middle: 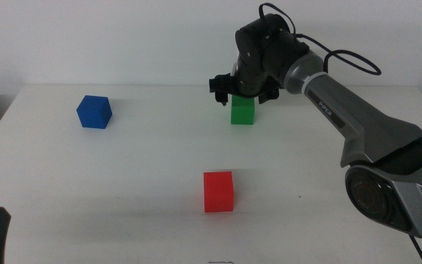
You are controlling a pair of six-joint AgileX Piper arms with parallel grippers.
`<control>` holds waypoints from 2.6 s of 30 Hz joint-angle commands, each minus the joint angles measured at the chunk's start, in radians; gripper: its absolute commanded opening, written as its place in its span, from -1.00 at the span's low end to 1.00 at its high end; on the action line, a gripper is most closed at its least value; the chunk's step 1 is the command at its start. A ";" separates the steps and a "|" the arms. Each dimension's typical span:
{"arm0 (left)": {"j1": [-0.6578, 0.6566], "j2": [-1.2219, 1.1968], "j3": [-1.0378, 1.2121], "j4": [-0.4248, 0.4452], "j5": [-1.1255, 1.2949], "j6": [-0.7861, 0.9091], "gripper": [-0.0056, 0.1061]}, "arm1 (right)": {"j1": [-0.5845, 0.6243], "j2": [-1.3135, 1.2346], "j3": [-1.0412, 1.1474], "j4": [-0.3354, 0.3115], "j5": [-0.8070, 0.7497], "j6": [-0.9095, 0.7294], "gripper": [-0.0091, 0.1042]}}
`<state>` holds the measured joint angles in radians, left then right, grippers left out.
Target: Stack red cubes first, then green, then blue cubes in a specific spot.
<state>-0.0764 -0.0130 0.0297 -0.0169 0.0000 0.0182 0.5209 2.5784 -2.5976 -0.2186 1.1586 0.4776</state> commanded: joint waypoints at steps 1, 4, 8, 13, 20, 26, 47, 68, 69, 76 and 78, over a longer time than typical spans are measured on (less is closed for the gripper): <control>-0.002 -0.020 -0.003 -0.012 -0.086 -0.009 0.76 | -0.006 -0.082 -0.035 -0.044 -0.053 -0.004 0.82; -0.002 -0.020 -0.003 -0.012 -0.086 -0.009 0.76 | -0.006 -0.081 -0.034 -0.053 -0.051 0.007 0.82; -0.002 -0.020 -0.003 -0.012 -0.086 -0.009 0.76 | -0.006 -0.069 -0.034 -0.050 -0.048 0.011 0.82; -0.002 -0.020 -0.003 -0.012 -0.086 -0.009 0.76 | -0.006 -0.069 -0.034 -0.049 -0.051 0.038 0.82; -0.002 -0.020 -0.003 -0.012 -0.086 -0.009 0.76 | -0.005 -0.060 -0.034 -0.032 -0.023 0.067 0.81; -0.002 -0.020 -0.003 -0.012 -0.086 -0.009 0.76 | -0.004 -0.051 -0.033 -0.038 -0.034 0.078 0.74; -0.002 -0.020 -0.003 -0.012 -0.086 -0.009 0.76 | 0.026 -0.030 -0.033 -0.211 -0.054 0.152 0.53; -0.002 -0.020 -0.003 -0.012 -0.086 -0.009 0.76 | 0.027 -0.008 -0.033 -0.175 -0.044 0.231 0.18; -0.002 -0.020 -0.003 -0.012 -0.086 -0.009 0.76 | 0.027 -0.008 -0.033 -0.175 -0.044 0.231 0.14; -0.002 -0.020 -0.003 -0.012 -0.086 -0.009 0.76 | 0.027 -0.008 -0.033 -0.176 -0.042 0.231 -0.36; -0.002 -0.020 -0.003 -0.012 -0.086 -0.009 0.76 | 0.027 -0.008 -0.034 -0.177 -0.033 0.202 -0.87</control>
<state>-0.0764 -0.0130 0.0297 -0.0169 0.0000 0.0182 0.5483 2.6475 -2.5976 -0.3520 1.1422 0.7003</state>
